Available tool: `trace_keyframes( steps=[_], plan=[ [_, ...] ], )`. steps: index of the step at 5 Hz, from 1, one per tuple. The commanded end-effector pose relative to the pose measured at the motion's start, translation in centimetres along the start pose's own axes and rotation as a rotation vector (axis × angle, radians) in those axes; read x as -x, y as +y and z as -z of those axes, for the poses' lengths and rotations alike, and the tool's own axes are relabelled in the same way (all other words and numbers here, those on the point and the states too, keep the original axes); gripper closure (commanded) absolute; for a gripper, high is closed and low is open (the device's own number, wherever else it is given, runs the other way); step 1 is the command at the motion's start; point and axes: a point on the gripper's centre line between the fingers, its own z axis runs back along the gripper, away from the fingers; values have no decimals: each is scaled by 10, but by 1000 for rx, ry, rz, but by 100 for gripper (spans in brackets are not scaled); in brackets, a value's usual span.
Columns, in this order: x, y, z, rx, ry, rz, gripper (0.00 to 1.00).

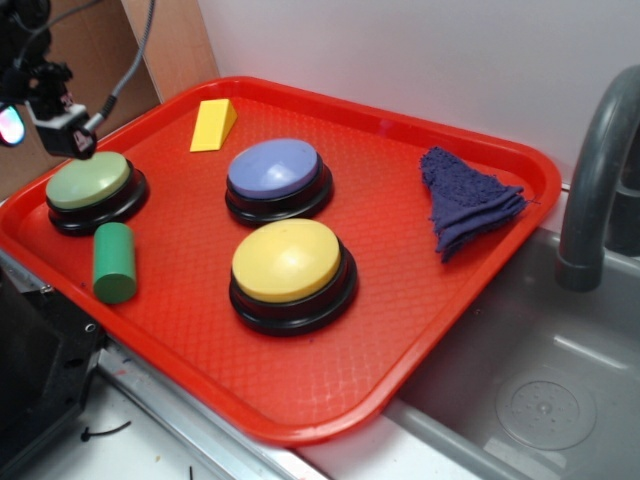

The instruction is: Push the green button.

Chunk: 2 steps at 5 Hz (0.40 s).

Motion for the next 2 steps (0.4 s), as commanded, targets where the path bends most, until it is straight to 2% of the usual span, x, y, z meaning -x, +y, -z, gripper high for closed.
trace_keyframes(
  steps=[1, 2],
  plan=[
    [-8, 19, 23, -3, 5, 35, 0],
    [-7, 16, 27, 0, 10, 46, 0]
  ],
)
